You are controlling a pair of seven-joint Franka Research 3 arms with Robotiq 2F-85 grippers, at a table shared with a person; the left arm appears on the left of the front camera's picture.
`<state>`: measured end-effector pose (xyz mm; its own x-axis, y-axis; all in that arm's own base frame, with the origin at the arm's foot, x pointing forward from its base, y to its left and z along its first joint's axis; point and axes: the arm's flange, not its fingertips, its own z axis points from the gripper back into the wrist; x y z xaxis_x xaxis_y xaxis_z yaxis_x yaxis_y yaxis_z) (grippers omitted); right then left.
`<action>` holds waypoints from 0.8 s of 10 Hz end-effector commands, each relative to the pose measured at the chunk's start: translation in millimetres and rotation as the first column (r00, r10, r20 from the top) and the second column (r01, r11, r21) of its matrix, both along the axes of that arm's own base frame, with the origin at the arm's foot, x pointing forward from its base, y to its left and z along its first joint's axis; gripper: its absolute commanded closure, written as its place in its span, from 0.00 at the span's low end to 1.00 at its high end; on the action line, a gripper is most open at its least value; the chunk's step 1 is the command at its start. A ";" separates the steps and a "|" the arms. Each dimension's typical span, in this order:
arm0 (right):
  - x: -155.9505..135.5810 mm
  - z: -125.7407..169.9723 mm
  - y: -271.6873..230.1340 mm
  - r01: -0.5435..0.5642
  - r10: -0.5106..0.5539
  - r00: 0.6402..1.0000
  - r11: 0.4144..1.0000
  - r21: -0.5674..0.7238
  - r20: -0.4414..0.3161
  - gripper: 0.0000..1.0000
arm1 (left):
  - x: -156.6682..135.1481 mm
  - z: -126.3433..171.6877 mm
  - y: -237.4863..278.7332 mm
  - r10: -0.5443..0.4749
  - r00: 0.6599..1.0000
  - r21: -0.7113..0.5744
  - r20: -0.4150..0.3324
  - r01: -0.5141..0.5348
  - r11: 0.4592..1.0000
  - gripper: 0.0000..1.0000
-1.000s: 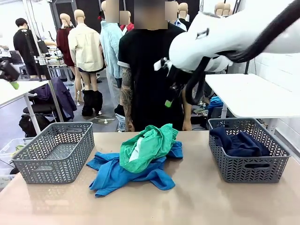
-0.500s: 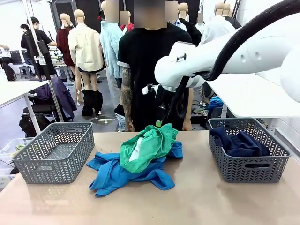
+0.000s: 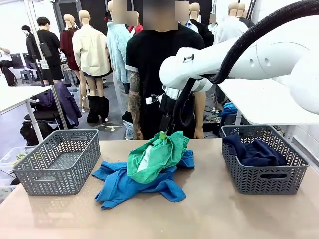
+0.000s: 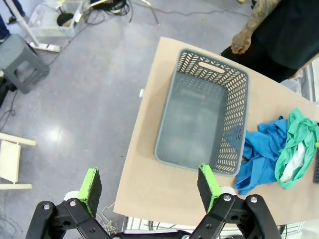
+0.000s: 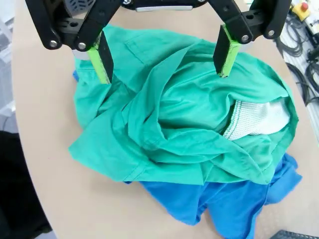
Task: Sort the tops and bottoms.
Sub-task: Lift clothes from the center of the table with your right hand.
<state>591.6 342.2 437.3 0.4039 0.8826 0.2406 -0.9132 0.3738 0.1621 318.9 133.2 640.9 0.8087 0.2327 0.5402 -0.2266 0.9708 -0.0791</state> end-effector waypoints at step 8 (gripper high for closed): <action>-8.6 -32.3 14.7 0.031 -0.032 0.999 0.991 -0.132 -0.003 0.38 | 1.3 1.4 0.8 -0.007 1.000 -0.006 0.005 0.007 1.000 0.00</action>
